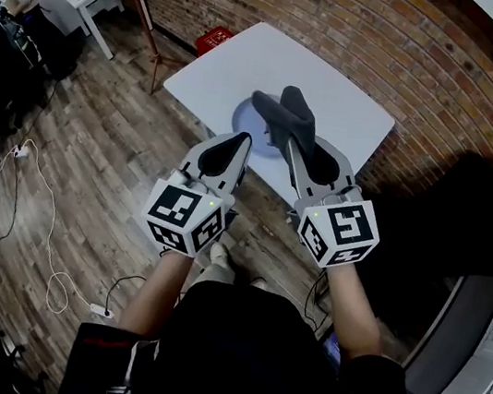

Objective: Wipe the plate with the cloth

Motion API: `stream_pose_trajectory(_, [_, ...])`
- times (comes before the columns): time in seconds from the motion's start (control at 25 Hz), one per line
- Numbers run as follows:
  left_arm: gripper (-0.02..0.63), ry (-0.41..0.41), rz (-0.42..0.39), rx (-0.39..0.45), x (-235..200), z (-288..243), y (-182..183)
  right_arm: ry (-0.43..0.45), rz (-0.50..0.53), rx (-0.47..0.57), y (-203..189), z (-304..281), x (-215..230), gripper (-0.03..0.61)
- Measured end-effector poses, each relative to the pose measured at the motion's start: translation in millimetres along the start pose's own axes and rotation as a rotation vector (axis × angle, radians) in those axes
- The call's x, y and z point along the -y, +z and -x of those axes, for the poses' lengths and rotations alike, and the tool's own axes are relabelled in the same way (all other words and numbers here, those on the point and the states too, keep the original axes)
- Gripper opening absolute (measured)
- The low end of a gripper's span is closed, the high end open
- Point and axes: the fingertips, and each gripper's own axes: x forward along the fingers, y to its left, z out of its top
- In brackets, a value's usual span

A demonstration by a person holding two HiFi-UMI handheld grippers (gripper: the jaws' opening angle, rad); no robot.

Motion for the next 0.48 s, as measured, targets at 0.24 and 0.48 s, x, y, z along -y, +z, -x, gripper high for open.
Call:
stream_pose_trajectory(0.24, [0.018, -0.011, -0.007, -0.011, 29.7, 10.8, -8.0, -0.01, -0.008, 0.012, -1.7, 32.1, -4.3, 0.054])
stream_pose_trajectory(0.48, [0.018, -0.014, -0.008, -0.008, 47.9, 18.1, -7.8, -0.01, -0.012, 0.021, -0.6, 51.8, -6.7, 0.054])
